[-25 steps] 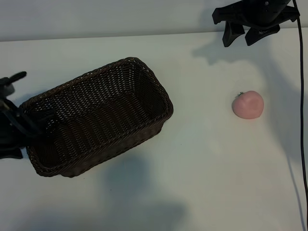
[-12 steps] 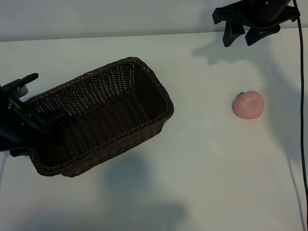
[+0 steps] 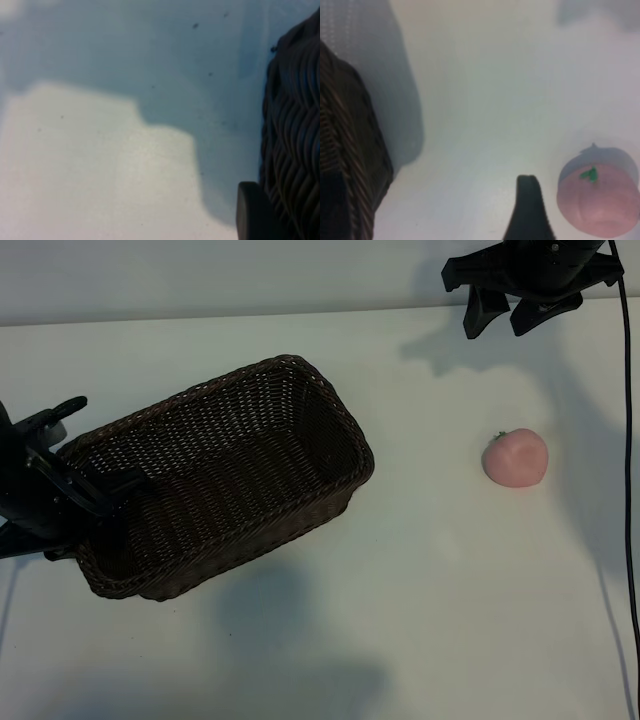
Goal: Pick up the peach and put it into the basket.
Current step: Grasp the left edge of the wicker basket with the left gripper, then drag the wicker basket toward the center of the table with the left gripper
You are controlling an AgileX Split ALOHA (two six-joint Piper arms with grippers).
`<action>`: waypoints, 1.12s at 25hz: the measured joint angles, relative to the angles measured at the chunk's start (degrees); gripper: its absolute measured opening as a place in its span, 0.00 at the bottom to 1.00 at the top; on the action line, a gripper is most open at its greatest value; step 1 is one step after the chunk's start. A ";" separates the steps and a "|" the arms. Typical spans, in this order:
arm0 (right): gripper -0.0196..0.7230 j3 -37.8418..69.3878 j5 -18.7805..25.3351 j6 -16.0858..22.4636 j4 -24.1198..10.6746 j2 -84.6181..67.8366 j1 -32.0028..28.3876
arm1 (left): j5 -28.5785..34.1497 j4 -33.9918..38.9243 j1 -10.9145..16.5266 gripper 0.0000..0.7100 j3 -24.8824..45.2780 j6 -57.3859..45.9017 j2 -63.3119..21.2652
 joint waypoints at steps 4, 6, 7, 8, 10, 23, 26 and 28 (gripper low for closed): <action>0.72 0.00 0.05 0.00 0.00 0.00 0.00 | -0.07 -0.33 0.00 0.31 0.00 1.09 -0.71; 0.72 0.00 0.12 0.00 0.00 0.00 0.00 | -0.33 -1.23 0.00 0.29 0.04 2.40 -1.30; 0.72 0.00 0.16 0.00 0.00 0.00 0.00 | -0.59 -2.08 0.00 0.27 0.04 3.35 -1.56; 0.72 0.00 0.18 0.00 0.00 0.00 0.00 | -0.96 -3.51 0.00 0.26 0.04 4.85 -1.68; 0.72 0.00 0.18 0.00 0.00 0.00 0.00 | -1.54 -6.94 0.05 0.25 0.04 8.74 -1.74; 0.72 0.00 0.36 -0.02 0.00 0.00 0.00 | 2.87 -20.10 0.05 0.25 -5.66 29.03 -1.74; 0.72 0.00 0.47 -0.02 0.00 0.00 0.00 | 5.17 -17.90 0.05 0.24 -10.43 29.03 -1.59; 0.72 0.00 0.59 -0.02 0.00 0.00 0.00 | 7.34 -16.00 0.05 0.24 -14.00 29.11 -0.94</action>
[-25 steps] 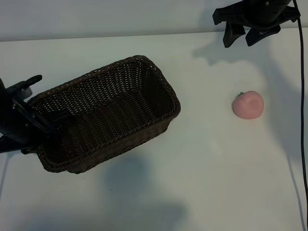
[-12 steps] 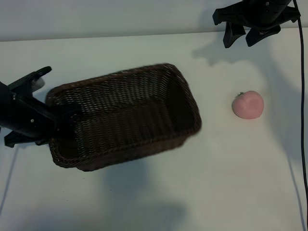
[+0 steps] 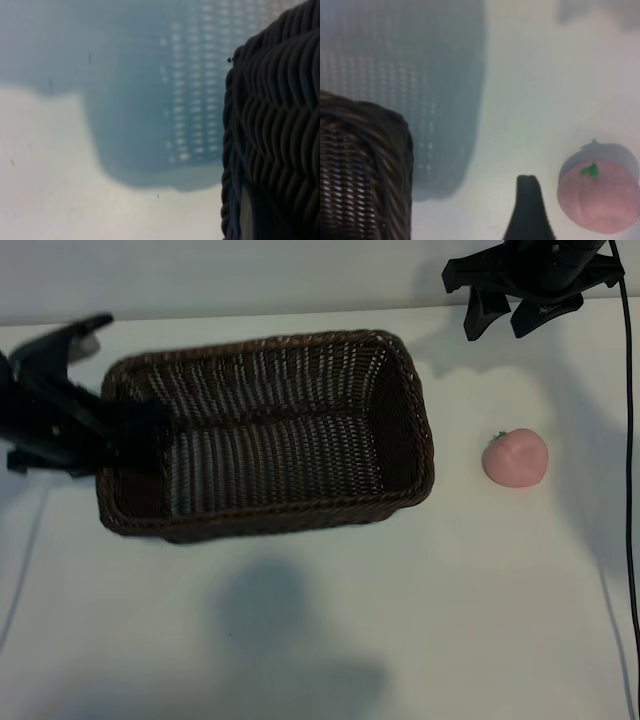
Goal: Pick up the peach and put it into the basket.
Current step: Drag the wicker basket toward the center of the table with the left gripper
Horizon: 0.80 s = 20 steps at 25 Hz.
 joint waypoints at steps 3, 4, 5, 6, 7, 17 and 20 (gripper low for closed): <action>0.72 0.00 0.11 0.00 0.06 0.00 0.00 | 3.28 1.54 0.00 0.24 -5.39 0.11 2.78; 0.72 0.00 0.18 0.00 0.11 0.00 0.00 | 3.93 1.74 0.00 0.24 -7.10 0.16 4.09; 0.72 0.00 0.23 0.00 0.11 0.00 0.00 | 4.26 1.81 0.00 0.24 -8.71 0.29 5.48; 0.72 0.00 0.35 0.00 0.11 0.00 0.00 | 4.57 1.86 0.00 0.24 -10.04 0.41 6.62; 0.72 0.00 0.35 0.00 0.11 0.00 0.00 | 4.72 1.92 0.00 0.24 -11.61 0.41 7.93; 0.72 0.00 -0.35 0.00 0.11 0.00 0.00 | 6.74 1.84 -1.86 0.24 -23.06 1.14 19.35; 0.72 0.00 -0.47 0.05 0.11 0.00 0.00 | 7.05 1.81 -2.92 0.24 -25.79 1.19 22.32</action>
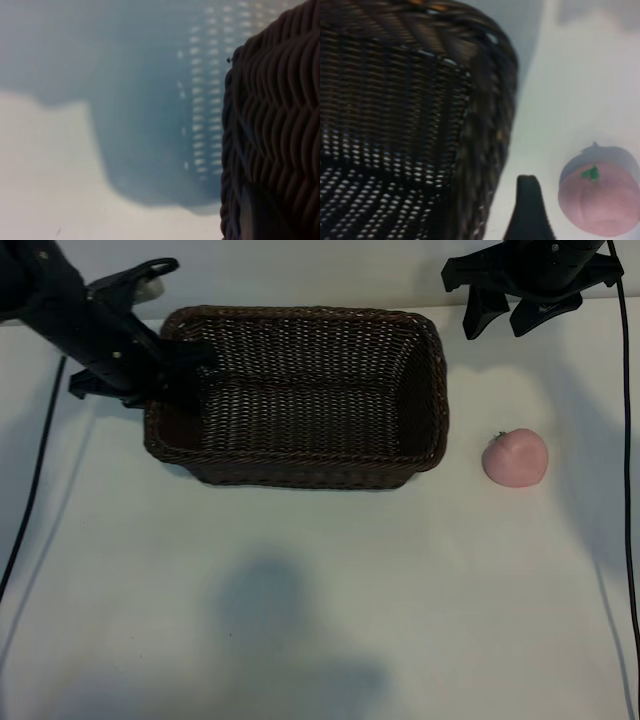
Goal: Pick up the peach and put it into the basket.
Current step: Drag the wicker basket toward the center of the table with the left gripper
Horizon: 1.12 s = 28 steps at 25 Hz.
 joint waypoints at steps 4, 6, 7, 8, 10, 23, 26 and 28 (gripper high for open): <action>0.72 0.00 -0.06 0.05 0.00 0.00 0.00 | 0.05 -0.61 -0.67 0.24 -2.64 0.10 2.95; 0.72 0.00 -0.12 0.14 0.00 0.00 0.00 | 0.00 -1.09 -0.73 0.24 -3.61 0.10 4.38; 0.72 0.00 -0.12 0.14 0.00 0.00 0.00 | 0.00 -1.30 -0.73 0.24 -3.88 0.10 4.99; 0.72 0.00 -0.12 0.14 0.00 0.00 0.00 | -0.06 -1.55 -0.73 0.24 -3.96 0.10 5.39; 0.72 0.00 -0.16 0.14 0.00 0.00 0.00 | -0.06 -1.91 -0.73 0.24 -4.01 0.17 6.10; 0.72 0.00 -0.28 0.14 0.00 0.00 0.00 | 0.30 -3.37 -0.73 0.49 -4.19 1.44 6.18; 0.72 0.00 -0.28 0.14 0.00 0.00 0.00 | 1.55 -3.36 -0.73 0.77 -4.68 1.02 6.12; 0.72 0.00 -0.28 0.14 0.00 0.00 0.00 | 3.25 -1.81 -0.73 0.91 -6.14 -0.06 6.12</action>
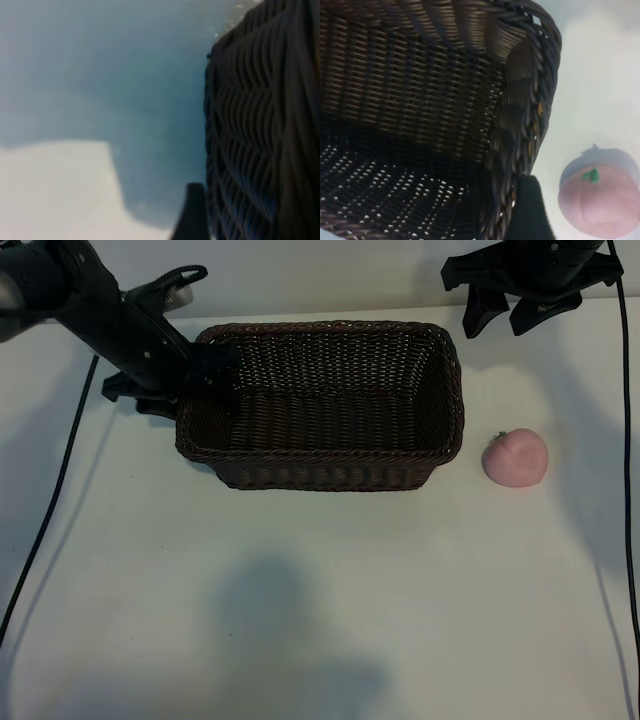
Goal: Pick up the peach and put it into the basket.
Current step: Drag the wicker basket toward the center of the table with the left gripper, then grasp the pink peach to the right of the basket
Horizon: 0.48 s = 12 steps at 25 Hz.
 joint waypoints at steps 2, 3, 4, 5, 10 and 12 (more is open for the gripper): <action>0.72 0.00 0.00 0.00 0.00 0.00 0.00 | 2.60 2.50 0.00 0.95 -1.99 -1.68 0.00; 0.72 0.00 0.00 0.00 0.00 0.00 0.00 | 4.28 3.97 0.00 0.96 -3.21 -2.43 0.00; 0.72 0.00 0.00 0.00 0.00 0.00 0.00 | 6.13 5.51 0.00 0.96 -4.54 -3.32 -0.04; 0.72 0.00 0.00 0.00 0.00 0.00 0.00 | 8.04 6.75 0.00 0.95 -5.68 -4.00 -0.04; 0.72 0.00 0.00 0.00 -0.05 0.00 0.00 | 13.37 10.65 0.00 0.88 -10.49 -4.99 -2.32; 0.72 0.00 0.00 0.00 -0.05 0.00 0.00 | 14.03 11.88 0.00 0.86 -10.99 -5.10 -4.11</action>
